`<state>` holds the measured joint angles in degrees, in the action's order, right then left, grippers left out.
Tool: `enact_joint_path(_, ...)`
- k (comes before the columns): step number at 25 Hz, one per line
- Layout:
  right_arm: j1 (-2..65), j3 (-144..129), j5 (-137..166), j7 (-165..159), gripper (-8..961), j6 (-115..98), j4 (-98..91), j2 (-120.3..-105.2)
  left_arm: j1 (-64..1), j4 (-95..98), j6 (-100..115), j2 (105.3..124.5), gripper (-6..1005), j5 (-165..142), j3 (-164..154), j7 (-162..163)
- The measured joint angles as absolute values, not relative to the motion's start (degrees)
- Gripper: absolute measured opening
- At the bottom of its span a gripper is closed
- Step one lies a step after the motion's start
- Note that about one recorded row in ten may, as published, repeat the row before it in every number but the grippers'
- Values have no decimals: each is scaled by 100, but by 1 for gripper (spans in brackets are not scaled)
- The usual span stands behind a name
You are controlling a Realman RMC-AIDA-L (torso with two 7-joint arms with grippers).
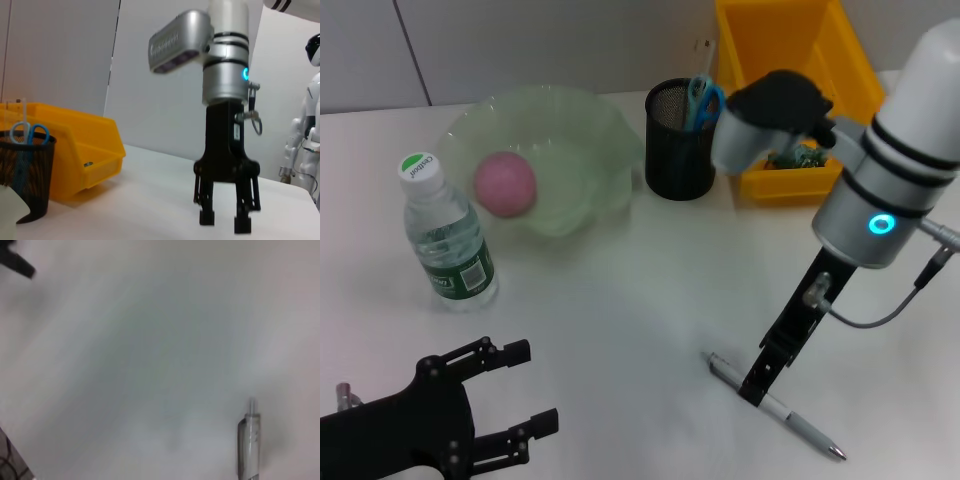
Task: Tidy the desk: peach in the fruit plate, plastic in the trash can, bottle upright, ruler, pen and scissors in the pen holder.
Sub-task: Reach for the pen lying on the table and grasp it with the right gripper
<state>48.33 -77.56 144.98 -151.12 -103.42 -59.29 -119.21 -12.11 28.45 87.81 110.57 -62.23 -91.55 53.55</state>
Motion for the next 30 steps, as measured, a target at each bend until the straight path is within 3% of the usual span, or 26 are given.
enact_joint_path(30,4942,-9294,14423,-15377,705,-9643,-5540,-11980,-1168,2830,8791,10995,798,-6222,-9026,5371)
